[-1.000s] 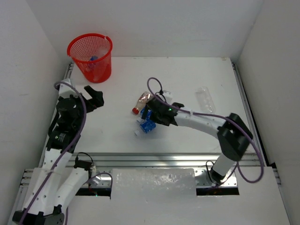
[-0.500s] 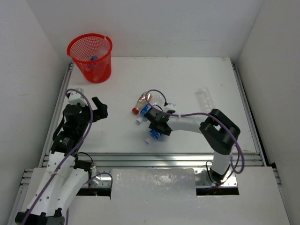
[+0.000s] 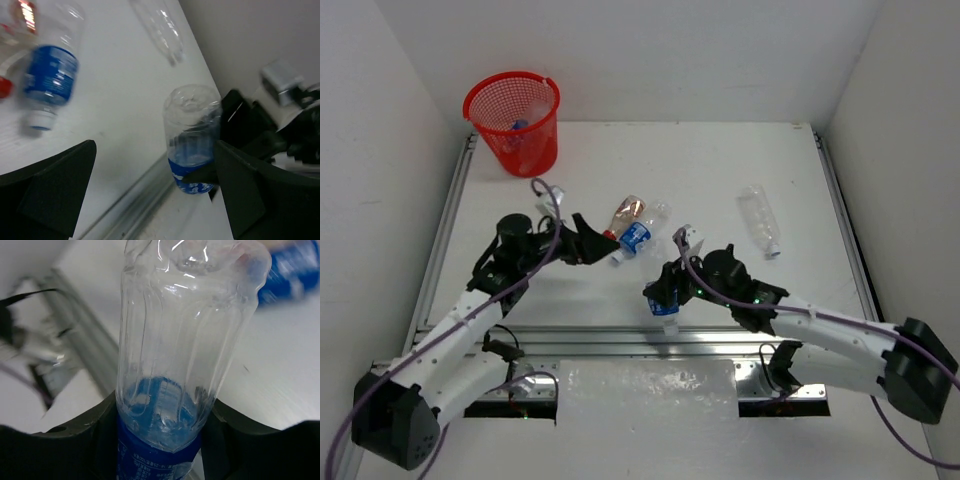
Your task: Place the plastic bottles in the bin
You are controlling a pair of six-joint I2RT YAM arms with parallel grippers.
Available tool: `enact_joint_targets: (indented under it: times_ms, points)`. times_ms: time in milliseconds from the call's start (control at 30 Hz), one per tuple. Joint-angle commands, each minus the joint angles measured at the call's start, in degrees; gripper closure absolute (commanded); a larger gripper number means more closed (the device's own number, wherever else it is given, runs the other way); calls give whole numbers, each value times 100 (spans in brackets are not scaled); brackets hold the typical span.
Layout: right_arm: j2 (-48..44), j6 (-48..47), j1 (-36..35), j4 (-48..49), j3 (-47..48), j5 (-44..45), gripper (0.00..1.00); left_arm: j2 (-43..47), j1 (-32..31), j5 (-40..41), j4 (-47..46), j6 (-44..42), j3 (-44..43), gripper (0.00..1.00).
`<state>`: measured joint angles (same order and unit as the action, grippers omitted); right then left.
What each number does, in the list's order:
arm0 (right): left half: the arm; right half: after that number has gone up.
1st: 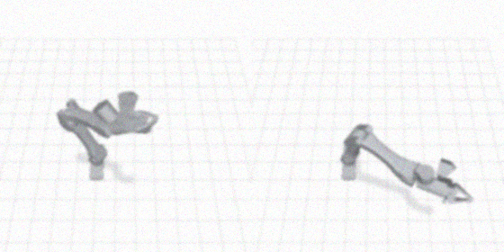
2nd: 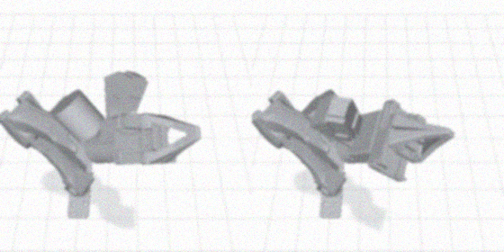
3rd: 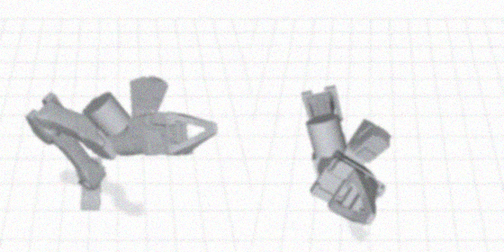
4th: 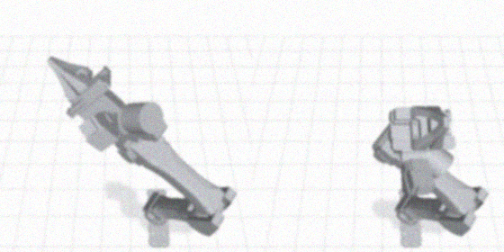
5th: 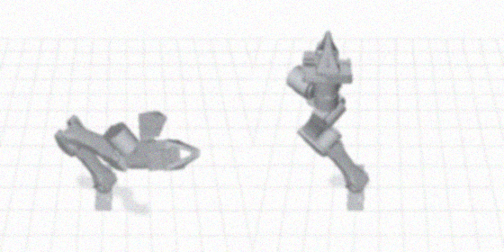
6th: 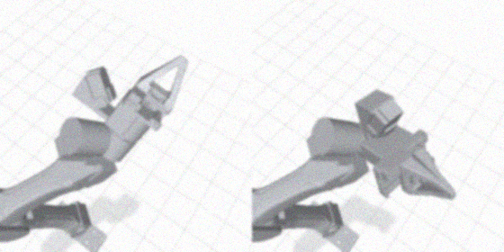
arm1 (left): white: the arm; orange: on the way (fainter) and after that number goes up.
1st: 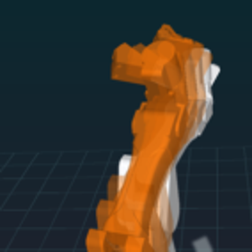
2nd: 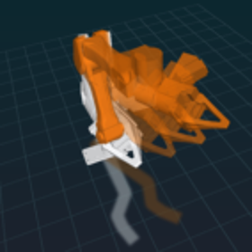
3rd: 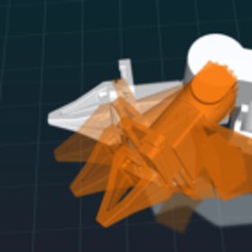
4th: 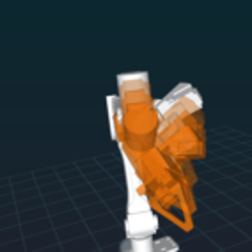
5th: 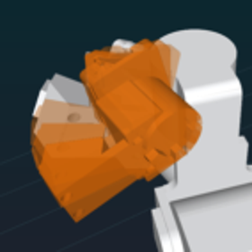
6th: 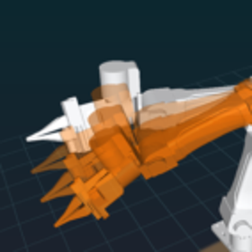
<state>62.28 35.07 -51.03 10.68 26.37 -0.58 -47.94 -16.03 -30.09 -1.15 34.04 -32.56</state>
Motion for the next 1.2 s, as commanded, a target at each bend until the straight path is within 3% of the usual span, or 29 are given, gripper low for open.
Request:
enact_joint_targets:
  times_ms: [0, 100, 233, 400, 433, 500, 533, 600, 633, 700, 733, 767, 800, 833, 867, 900, 1000, 1067, 1100, 1167]
  points:
    - [-812, -1678, -39, 1094, -70, -2093, 90, -276, -864, -771, -1307, 217, -277, 0]
    - [-1235, -1793, -39, 964, 60, -2682, 89, -409, -1393, -911, -1920, 199, -269, 0]
    - [-1105, -1855, -39, 602, 561, -3009, 89, -593, -1981, -1175, -2626, 357, -277, 0]
    - [-814, -1907, -39, 339, 957, -2930, 89, -734, -2325, -1219, -3040, 401, -392, 0]
    - [-788, -1916, -39, 356, 984, -3139, 89, -751, -2334, -1167, -3032, 393, -409, 5]
    - [-779, -1907, -39, 435, 1019, -3229, 85, -857, -2352, -1184, -2918, 323, -532, 42]
    - [-788, -1933, -39, 409, 1019, -3160, 77, -935, -2352, -1149, -2796, 279, -689, 73]
    - [-927, -2004, -39, 242, 984, -2845, 52, -954, -2343, -852, -2097, 17, -909, 100]
    - [-1033, -2039, -30, 190, 845, -2199, 2, -893, -2334, -162, -1691, -133, -1232, 100]
    - [-1461, -2013, -39, -82, 660, -1292, 1, -848, -2230, 1007, -378, -449, -1681, 100]
    - [-1630, -1908, -39, -431, 485, -86, 1, -909, -2124, 2432, 728, -503, -2310, 100]
    - [-1788, -1786, -30, -652, 422, 639, 1, -997, -1967, 3107, 739, -504, -2691, 100]
    - [-2042, -1636, -30, -933, 378, 1378, 1, -1128, -1495, 3671, 1591, -521, -3051, 100]
    - [-2149, -1191, -13, -1615, 360, 2734, 1, -1417, -1221, 4547, 1887, -565, -3716, 100]
    - [-2324, -952, -13, -1926, 369, 3217, 1, -1794, -687, 5234, 2229, -670, -4315, 100]
    - [-2326, -784, -13, -2216, 386, 3474, 1, -1797, -404, 5241, 2337, -732, -4321, 100]
    - [-2712, -554, -4, -2702, 378, 3373, 1, -3198, 509, 6012, 2725, -1048, -6089, 100]
    - [-2949, -466, 5, -2703, 255, 3092, 1, -3860, 793, 6355, 2926, -1442, -6944, 100]
    - [-3002, -431, -4, -2729, 228, 3012, 1, -4559, 1012, 6740, 3023, -1592, -7923, 100]
    - [-3090, -343, -4, -2808, 158, 2827, 1, -5283, 1224, 7033, 3295, -2065, -8947, 100]
